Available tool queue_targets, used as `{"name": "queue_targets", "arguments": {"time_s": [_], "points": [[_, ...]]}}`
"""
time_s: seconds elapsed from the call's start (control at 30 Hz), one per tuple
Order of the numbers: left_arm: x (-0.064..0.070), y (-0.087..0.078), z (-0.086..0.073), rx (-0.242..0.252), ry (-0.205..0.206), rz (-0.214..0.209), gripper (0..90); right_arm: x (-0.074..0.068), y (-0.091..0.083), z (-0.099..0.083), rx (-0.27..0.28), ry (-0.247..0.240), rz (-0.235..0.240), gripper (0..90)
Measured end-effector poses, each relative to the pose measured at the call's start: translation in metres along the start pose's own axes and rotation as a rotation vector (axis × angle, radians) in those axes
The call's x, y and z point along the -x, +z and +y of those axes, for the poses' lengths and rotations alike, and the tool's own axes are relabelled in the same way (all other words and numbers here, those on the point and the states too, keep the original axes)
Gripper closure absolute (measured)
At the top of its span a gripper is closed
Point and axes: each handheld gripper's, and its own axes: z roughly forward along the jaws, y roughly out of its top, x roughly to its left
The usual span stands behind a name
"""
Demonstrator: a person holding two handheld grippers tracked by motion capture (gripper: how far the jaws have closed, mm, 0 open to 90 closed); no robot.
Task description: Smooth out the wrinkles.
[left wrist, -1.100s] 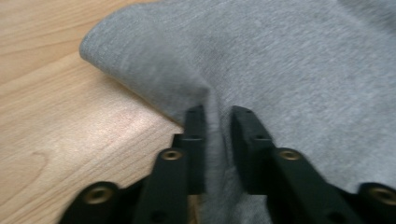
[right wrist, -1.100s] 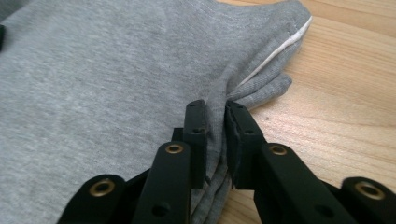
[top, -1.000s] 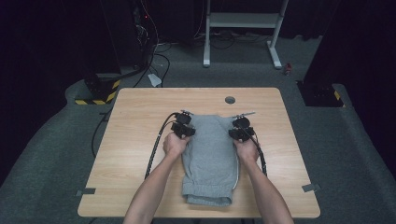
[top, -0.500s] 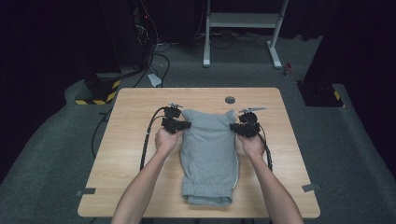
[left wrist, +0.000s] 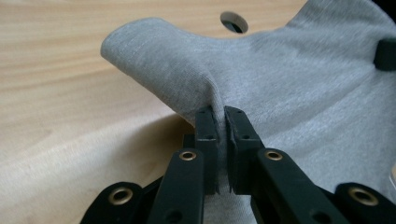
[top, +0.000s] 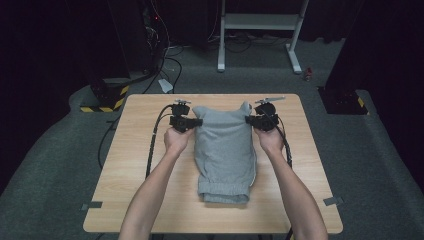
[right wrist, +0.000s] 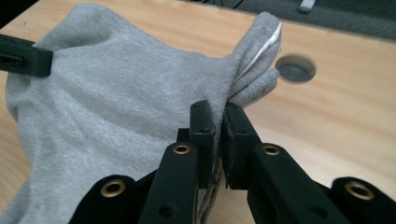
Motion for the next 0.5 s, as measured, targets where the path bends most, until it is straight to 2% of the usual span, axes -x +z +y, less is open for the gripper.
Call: {"name": "queue_targets", "arguments": {"time_s": [0.07,0.2,0.27,0.43,0.5], "points": [[0.001,-0.004,0.007,0.017,-0.003,-0.003,84.7,-0.001,-0.006,0.015,0.02,-0.014,-0.013,83.8],[0.003,-0.013,0.014,0.051,0.009,-0.014,84.7,-0.003,-0.011,0.022,0.042,-0.016,-0.013,83.8],[0.005,-0.016,0.013,0.051,0.013,-0.019,84.7,-0.005,-0.013,0.022,0.048,-0.014,-0.007,83.8],[0.014,-0.023,0.009,0.053,0.053,-0.042,84.7,-0.009,-0.02,0.013,0.056,-0.039,0.009,83.7],[0.017,-0.026,0.006,0.052,0.053,-0.055,84.7,-0.01,-0.023,0.009,0.058,-0.04,0.009,83.7]]}}
